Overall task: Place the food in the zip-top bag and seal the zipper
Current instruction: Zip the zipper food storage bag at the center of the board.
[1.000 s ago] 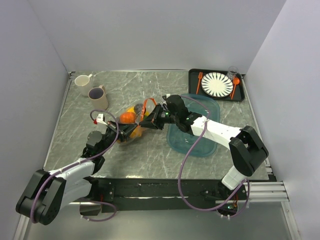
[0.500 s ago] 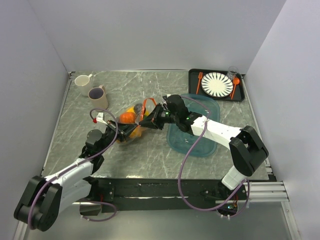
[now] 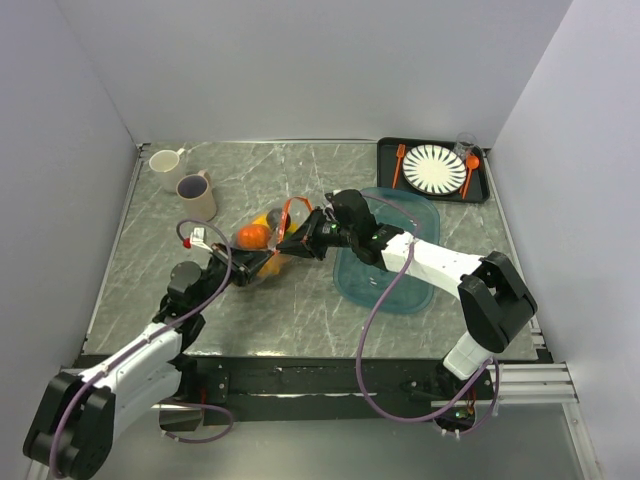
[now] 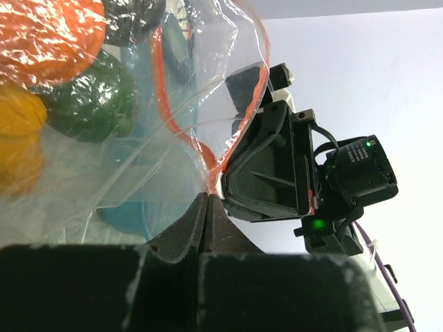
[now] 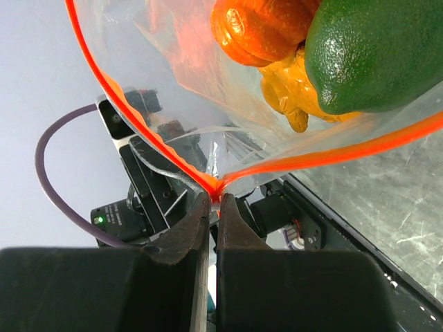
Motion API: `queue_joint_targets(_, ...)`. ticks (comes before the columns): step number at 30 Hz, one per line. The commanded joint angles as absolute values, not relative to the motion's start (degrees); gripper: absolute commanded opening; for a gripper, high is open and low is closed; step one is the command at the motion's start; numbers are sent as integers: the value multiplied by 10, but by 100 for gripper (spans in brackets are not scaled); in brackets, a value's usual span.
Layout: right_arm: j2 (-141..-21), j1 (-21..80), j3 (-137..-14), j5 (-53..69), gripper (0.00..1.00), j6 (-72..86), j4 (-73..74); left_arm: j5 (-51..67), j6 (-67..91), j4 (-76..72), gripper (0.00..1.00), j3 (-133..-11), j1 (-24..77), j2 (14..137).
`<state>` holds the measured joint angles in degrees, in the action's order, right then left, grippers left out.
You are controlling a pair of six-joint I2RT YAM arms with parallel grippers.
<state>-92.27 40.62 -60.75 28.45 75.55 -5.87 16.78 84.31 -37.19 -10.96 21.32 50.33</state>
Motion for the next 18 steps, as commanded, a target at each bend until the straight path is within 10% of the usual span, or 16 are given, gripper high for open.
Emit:
queue_joint_targets(1, -918, 392, -639, 226, 0, 763, -96, 201, 831, -359, 1, -104, 218, 468)
queue_joint_targets(15, -927, 390, -649, 247, 0, 749, -91, 179, 837, -338, 1, -94, 218, 424)
queue_joint_targets(18, -916, 390, -635, 250, 0, 742, -90, 171, 849, -405, 36, -85, 217, 441)
